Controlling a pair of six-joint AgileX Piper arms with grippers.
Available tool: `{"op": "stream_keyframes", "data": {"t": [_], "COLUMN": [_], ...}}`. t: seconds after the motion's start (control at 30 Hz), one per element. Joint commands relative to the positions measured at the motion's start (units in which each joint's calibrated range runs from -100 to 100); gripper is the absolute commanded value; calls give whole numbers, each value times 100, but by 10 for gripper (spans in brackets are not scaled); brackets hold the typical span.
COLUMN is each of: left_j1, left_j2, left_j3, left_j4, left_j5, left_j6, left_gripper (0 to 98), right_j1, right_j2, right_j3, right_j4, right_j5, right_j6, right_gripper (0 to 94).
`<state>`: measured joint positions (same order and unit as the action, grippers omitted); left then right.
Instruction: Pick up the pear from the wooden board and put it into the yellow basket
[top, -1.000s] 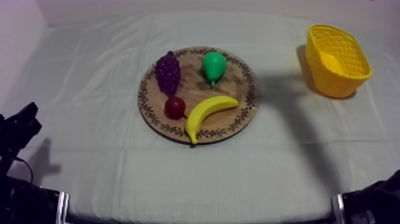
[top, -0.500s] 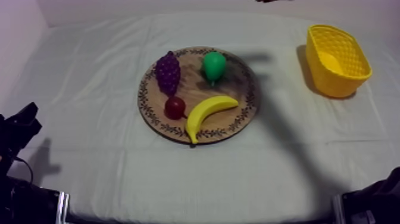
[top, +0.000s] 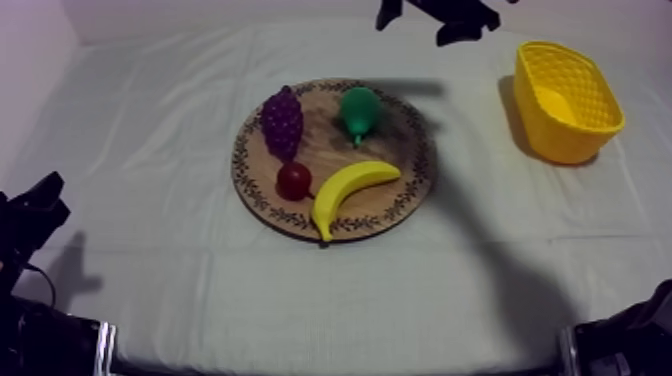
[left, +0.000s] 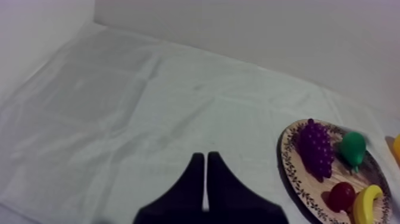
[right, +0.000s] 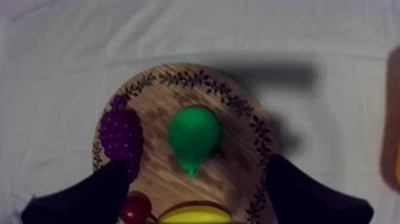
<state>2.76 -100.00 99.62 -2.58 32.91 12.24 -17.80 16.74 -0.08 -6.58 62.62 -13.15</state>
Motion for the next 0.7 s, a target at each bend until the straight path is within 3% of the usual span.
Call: {"op": "stream_keyframes", "data": {"t": [0.0, 0.67], "left_j1": [3, 3], "left_j2": [0, 0], "left_j3": [5, 5], "left_j4": [1, 1], "left_j5": [-1, -1], "left_j6": [0, 0], "left_gripper": [1, 1], "right_j1": [-6, -127], "right_j2": [189, 2077], "right_j3": [-113, -1068], "right_j4": [-5, -54], "right_j5": [80, 163], "right_j6": [-41, -169], "right_gripper": [756, 794]}}
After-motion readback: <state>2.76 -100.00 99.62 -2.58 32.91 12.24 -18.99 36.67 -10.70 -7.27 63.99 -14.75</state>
